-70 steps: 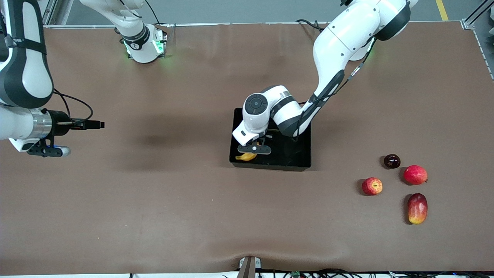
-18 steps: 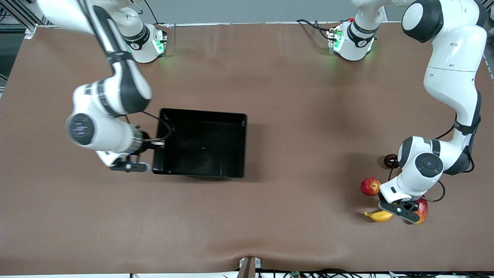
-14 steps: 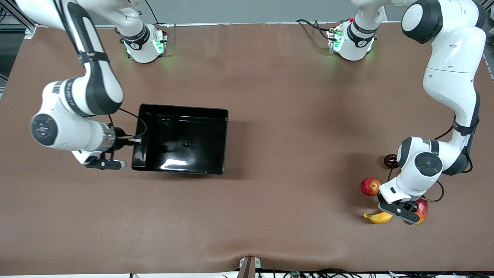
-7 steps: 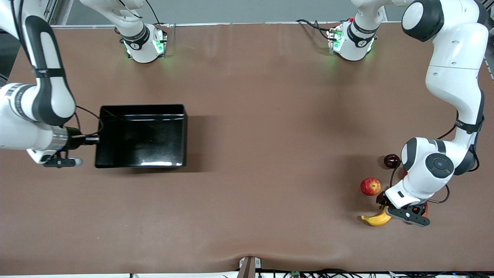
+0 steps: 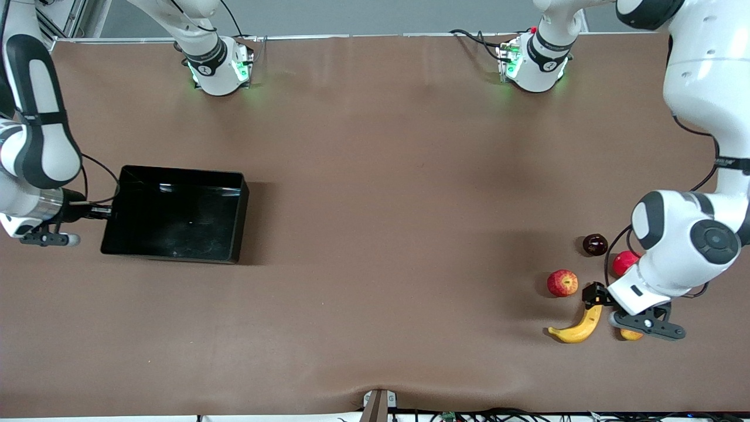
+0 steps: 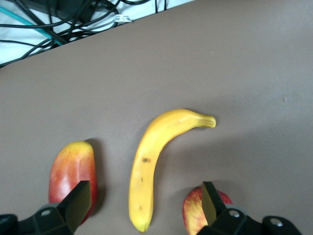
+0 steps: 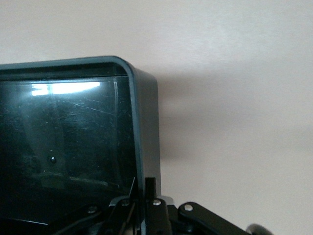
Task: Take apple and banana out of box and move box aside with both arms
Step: 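Release the box with the right gripper while the left gripper releases the banana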
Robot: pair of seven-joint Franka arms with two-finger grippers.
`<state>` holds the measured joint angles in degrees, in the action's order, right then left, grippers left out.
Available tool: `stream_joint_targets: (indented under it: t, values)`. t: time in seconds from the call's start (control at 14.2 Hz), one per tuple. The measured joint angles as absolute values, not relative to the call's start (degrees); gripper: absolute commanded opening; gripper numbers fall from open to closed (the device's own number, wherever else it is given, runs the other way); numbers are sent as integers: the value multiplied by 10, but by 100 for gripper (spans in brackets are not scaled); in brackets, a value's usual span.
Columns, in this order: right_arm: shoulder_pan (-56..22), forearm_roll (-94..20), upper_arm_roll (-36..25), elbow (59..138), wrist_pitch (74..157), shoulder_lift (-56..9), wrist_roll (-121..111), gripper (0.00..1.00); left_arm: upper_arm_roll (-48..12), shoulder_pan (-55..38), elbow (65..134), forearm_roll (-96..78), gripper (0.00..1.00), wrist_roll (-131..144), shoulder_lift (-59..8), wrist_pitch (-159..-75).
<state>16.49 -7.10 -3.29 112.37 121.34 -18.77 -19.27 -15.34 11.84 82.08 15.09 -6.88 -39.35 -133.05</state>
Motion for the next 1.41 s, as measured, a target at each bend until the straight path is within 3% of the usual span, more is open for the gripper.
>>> stream_joint_targets:
  t: [0.56, 1.13, 1.2, 1.27, 1.34, 1.41]
  values:
    - [205, -71, -32, 1135, 1287, -240, -247, 0, -181, 116, 856, 150, 100, 74, -312, -1241]
    - [215, -74, -29, 1132, 1286, -242, -259, 0, -223, 115, 856, 150, 100, 157, -229, -1150]
    - [215, -74, -29, 1132, 1286, -242, -259, 14, -224, 114, 855, 150, 100, 157, -215, -1136]
    - [215, -74, -29, 1131, 1284, -242, -259, 53, -224, 115, 854, 150, 100, 157, -201, -1124]
    - [215, -74, -29, 1128, 1273, -242, -259, 99, -224, 115, 852, 150, 100, 157, -186, -1111]
    - [215, -74, -29, 1123, 1257, -242, -259, 100, -226, 115, 851, 149, 100, 157, -172, -1093]
